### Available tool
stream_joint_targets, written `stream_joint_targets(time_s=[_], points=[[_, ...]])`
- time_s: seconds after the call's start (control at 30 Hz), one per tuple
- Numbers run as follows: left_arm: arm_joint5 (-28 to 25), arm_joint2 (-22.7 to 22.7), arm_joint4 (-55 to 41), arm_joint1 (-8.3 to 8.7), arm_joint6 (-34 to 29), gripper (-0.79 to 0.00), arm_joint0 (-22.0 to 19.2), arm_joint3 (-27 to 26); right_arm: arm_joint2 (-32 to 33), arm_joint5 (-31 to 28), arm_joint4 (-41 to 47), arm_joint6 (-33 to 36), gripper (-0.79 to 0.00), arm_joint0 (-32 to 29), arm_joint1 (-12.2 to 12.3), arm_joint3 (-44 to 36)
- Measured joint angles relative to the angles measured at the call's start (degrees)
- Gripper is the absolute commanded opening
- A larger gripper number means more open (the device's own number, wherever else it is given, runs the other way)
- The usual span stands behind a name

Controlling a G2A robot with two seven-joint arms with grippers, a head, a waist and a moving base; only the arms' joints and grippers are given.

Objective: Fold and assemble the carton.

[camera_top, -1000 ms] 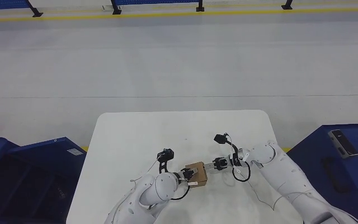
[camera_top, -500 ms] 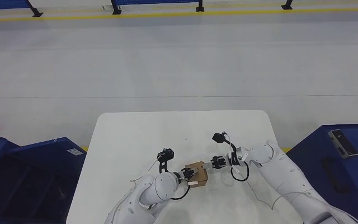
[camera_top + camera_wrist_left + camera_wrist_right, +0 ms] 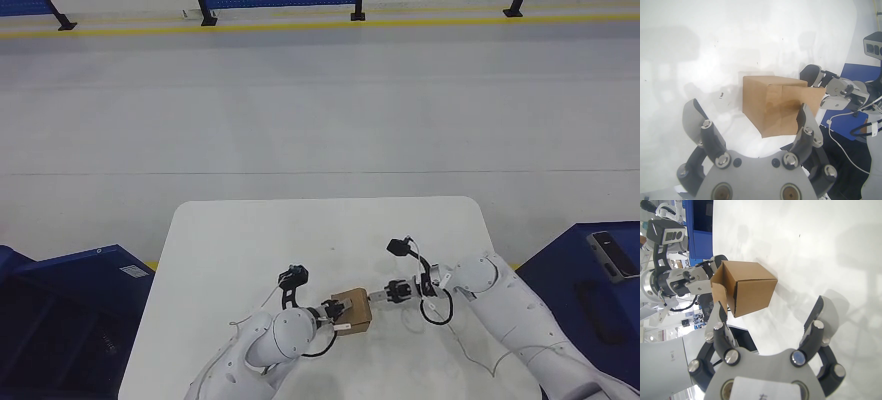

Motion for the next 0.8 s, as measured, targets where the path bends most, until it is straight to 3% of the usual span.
stream_joint_targets(time_s=[0.8], points=[[-0.2,0.4,-0.3,-0.41,-0.3,0.000,-0.7,1.1,-3.6,-0.6,-0.2,-1.4,0.000,2.3,-1.9,3.2]])
